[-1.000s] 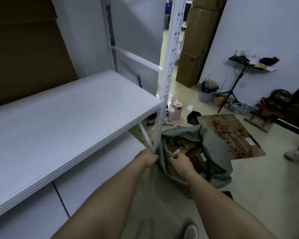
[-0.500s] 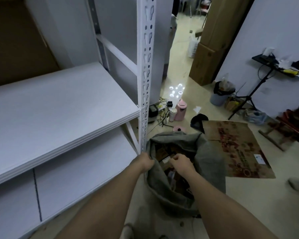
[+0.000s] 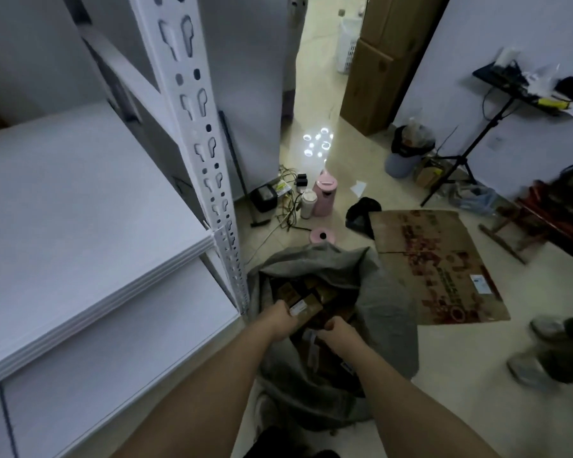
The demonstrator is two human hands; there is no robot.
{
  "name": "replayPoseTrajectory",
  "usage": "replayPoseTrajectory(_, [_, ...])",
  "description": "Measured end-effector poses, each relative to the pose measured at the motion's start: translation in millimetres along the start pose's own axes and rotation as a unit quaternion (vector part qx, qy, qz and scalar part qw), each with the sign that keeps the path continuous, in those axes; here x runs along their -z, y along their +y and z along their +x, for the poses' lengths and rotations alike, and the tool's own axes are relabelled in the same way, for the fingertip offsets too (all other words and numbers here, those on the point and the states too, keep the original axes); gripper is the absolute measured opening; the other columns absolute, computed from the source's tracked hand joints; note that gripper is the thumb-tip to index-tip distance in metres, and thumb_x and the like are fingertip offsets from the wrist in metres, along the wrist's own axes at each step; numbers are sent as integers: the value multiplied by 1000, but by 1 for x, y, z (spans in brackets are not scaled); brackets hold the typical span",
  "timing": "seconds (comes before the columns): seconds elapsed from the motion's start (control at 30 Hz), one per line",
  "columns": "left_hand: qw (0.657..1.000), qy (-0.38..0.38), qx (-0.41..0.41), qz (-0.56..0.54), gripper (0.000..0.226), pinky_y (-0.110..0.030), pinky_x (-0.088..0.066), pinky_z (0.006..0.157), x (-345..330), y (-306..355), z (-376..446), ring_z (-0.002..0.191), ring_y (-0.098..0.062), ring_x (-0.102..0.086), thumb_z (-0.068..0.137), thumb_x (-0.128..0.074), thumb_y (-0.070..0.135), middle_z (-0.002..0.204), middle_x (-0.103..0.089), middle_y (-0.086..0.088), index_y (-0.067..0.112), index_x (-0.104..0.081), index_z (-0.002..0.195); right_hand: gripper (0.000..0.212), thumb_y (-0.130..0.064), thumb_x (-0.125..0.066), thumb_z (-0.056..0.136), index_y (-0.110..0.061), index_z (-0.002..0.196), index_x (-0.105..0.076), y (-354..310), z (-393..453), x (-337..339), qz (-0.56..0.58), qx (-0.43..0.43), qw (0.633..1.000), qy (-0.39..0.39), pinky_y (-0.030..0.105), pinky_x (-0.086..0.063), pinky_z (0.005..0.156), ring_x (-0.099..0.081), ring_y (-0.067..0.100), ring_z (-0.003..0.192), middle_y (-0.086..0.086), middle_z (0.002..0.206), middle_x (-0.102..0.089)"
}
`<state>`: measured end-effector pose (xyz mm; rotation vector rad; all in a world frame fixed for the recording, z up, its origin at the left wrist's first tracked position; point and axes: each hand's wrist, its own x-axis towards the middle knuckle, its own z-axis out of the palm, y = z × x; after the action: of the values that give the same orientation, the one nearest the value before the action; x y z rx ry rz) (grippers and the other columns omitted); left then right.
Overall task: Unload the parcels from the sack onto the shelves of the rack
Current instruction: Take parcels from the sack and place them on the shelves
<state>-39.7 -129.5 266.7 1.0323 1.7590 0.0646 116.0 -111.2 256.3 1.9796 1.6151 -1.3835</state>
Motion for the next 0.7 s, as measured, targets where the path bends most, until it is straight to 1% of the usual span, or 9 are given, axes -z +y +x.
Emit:
replayPoseTrajectory(0.07, [1000, -11, 13, 14, 55, -35, -43, 98, -10, 1, 20, 118, -31, -49, 90, -58, 36, 134, -45, -13, 7, -41, 133, 50, -33, -53, 95, -13, 138, -37, 10, 18, -7, -21, -20, 1000, -6, 35, -45, 96, -51, 26, 115, 10, 135, -48])
replayPoseTrajectory(0.17, [999, -21, 21, 32, 64, -38, -44, 99, -25, 6, 54, 119, -30, -50, 87, -61, 41, 136, -45, -16, 8, -37, 137, 52, -35, -54, 92, -16, 137, -37, 26, 50, -10, -83, -23, 996, -20, 40, -44, 99, -48, 29, 120, 9, 136, -44])
replayPoseTrajectory(0.23, [999, -24, 20, 41, 67, -36, -44, 98, -35, 8, 75, 122, -29, -48, 88, -60, 39, 140, -40, -15, 9, -32, 141, 52, -32, -54, 90, -16, 137, -36, 34, 74, -7, -86, -20, 996, -14, 40, -45, 97, -49, 29, 118, 8, 134, -44])
replayPoseTrajectory(0.3, [998, -25, 18, 55, 71, -38, -43, 101, -49, 9, 104, 124, -30, -46, 88, -60, 39, 142, -37, -14, 11, -28, 144, 54, -31, -52, 91, -16, 140, -33, 43, 107, -6, -69, -16, 997, -7, 39, -44, 95, -49, 29, 118, 9, 135, -45])
replayPoseTrajectory(0.37, [997, -22, 14, 72, 70, -41, -43, 102, -69, 6, 138, 125, -30, -45, 88, -60, 39, 142, -37, -13, 12, -29, 144, 54, -31, -51, 92, -15, 141, -32, 56, 146, -11, -45, -11, 999, 4, 39, -45, 95, -50, 28, 115, 9, 134, -46])
replayPoseTrajectory(0.5, [995, -28, 27, 95, 73, -39, -38, 106, -118, -1, 206, 134, -30, -34, 88, -60, 38, 149, -26, -11, 14, -23, 146, 57, -29, -49, 95, -15, 145, -25, 90, 223, -30, -36, -15, 999, 13, 37, -44, 95, -49, 27, 118, 10, 138, -43])
replayPoseTrajectory(0.6, [994, -31, 26, 105, 79, -41, -38, 107, -151, -12, 260, 136, -29, -31, 84, -64, 41, 151, -25, -9, 16, -22, 147, 62, -24, -47, 95, -17, 150, -18, 116, 279, -49, 36, -56, 998, 24, 43, -42, 101, -46, 29, 122, 12, 142, -41])
replayPoseTrajectory(0.67, [993, -49, 25, 106, 85, -42, -37, 108, -172, -21, 297, 137, -29, -30, 82, -66, 43, 151, -24, -10, 15, -19, 148, 60, -22, -46, 95, -17, 150, -21, 136, 313, -65, 86, -82, 991, 62, 45, -43, 100, -47, 31, 122, 13, 142, -42])
replayPoseTrajectory(0.7, [993, -57, 22, 104, 89, -43, -36, 108, -180, -25, 315, 138, -30, -29, 81, -67, 44, 152, -23, -11, 15, -17, 149, 58, -24, -46, 96, -16, 149, -24, 145, 327, -72, 96, -88, 987, 97, 44, -44, 98, -49, 32, 119, 14, 140, -45])
